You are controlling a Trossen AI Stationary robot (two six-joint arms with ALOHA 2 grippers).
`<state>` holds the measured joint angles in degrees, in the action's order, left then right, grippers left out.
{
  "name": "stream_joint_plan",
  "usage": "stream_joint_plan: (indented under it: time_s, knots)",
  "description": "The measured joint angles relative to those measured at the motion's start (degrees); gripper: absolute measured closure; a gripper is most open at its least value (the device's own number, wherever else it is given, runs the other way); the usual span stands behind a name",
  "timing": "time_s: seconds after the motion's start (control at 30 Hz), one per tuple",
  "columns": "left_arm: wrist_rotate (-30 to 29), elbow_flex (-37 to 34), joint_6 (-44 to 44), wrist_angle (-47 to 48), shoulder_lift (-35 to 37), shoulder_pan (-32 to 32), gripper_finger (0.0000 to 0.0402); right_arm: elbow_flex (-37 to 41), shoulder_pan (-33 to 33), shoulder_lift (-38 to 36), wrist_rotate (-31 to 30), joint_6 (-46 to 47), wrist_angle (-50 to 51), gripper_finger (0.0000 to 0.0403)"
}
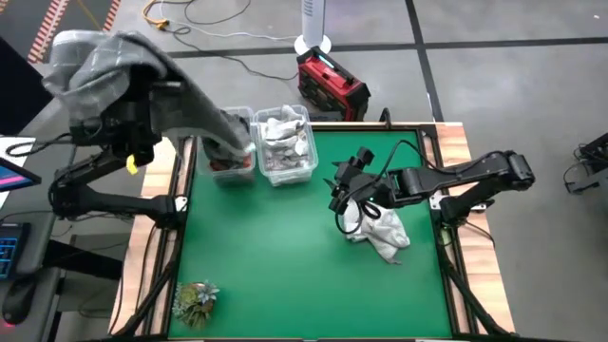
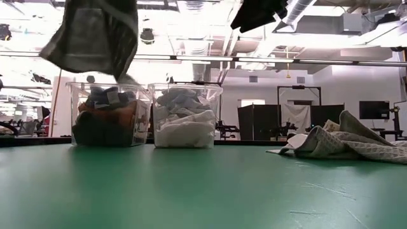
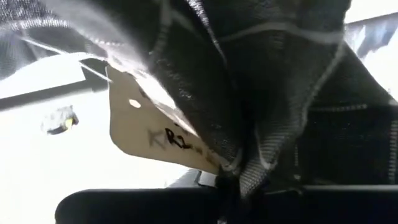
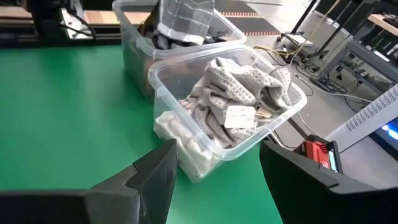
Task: Sort towels by color in basket
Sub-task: Put the gray towel into the left transparent bin
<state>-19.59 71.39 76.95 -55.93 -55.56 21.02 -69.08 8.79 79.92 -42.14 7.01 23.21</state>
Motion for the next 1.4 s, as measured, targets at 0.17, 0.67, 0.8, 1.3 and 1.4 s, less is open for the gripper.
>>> stream_joint_plan:
  time_s: [0.17, 0.67, 0.8, 1.3, 1.4]
  knots:
    - [-5.31, 0.86, 1.11, 3.24, -0.95, 4.68, 0.0395, 1.42, 0.07, -0.02, 0.01, -0.03, 0.25, 0.0143]
    - [6.73, 0.92, -58.42, 32.9, -3.1, 11.41, 0.0395, 3.76, -1.63, -0.09, 0.35, -1.53, -1.77, 0.0143]
    - [12.4, 0.95, -71.11, 33.76, -4.34, 14.11, 0.0395, 3.76, -1.65, -0.09, 0.36, -1.67, -2.58, 0.0143]
    - [-0.18, 0.88, -60.59, 72.14, -1.72, 17.2, 0.0395, 3.76, 1.08, -0.09, 0.64, -1.58, -2.24, 0.0143]
    - [-0.2, 0.9, -62.12, 82.54, -1.61, 16.94, 0.0395, 3.74, 1.08, -0.09, 0.64, -1.47, -2.26, 0.0143]
